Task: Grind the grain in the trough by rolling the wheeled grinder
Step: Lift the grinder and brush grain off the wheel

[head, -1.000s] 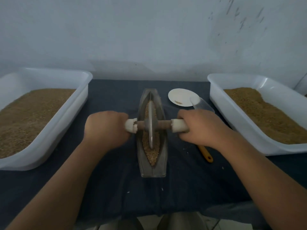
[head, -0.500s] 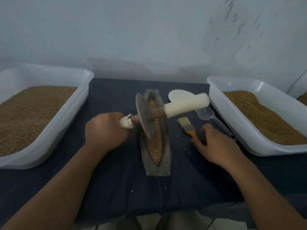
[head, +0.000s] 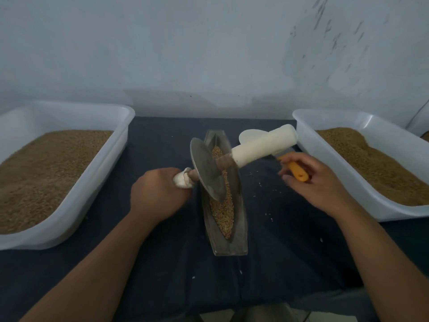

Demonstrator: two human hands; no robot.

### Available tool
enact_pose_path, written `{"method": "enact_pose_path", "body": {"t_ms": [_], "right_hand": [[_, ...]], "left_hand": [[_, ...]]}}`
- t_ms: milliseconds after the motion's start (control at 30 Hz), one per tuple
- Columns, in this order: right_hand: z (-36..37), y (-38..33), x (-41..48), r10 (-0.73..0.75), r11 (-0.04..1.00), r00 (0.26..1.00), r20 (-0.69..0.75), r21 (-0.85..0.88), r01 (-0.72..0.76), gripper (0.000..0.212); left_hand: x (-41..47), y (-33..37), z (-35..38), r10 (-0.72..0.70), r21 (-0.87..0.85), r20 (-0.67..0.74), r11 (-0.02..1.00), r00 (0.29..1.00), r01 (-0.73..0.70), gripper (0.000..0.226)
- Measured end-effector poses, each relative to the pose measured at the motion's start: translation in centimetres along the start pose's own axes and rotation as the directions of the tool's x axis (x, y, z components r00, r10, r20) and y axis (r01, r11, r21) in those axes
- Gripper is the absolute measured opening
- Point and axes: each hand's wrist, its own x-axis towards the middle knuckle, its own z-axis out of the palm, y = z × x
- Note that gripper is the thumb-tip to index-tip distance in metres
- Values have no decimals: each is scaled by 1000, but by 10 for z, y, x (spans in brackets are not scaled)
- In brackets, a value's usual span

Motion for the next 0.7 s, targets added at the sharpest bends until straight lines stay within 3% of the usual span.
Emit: {"method": "enact_pose_path", "body": {"t_ms": [67,133,233,267,333,500,600,700], "right_hand": [[7,-10,12,-75,993,985,-154,-100,61,7],[18,-24,25,-65,997,956,-288,-63,48,12],[39,-36,55,68,996,937,-343,84,-41,3],[45,-39,66,47,998,939,-342,49,-33,14],[60,-44,84,21,999,959,-282,31,-13,20],[88,-48,101,54,999,997,-64,9,-53,12],[85,-45,96,64,981,995,82,-186,-48,21],[76,-44,93,-27,973,999,39,-229,36,14]], "left_hand": [[1,-1,0,-9,-32,4,999,1000,9,26],[1,-1,1,5,-56,-4,998,1000,-5,26],[-1,0,0,31,-72,-24,997,999,-33,26],[-2,1,0,35,-81,-27,996,999,-38,28],[-3,2,0,37,-106,-24,994,999,-39,32],[-4,2,1,37,-146,-11,989,999,-38,37],[-2,1,2,29,-155,-12,987,1000,-30,33],[-1,1,3,31,-167,-22,985,999,-34,34]]}}
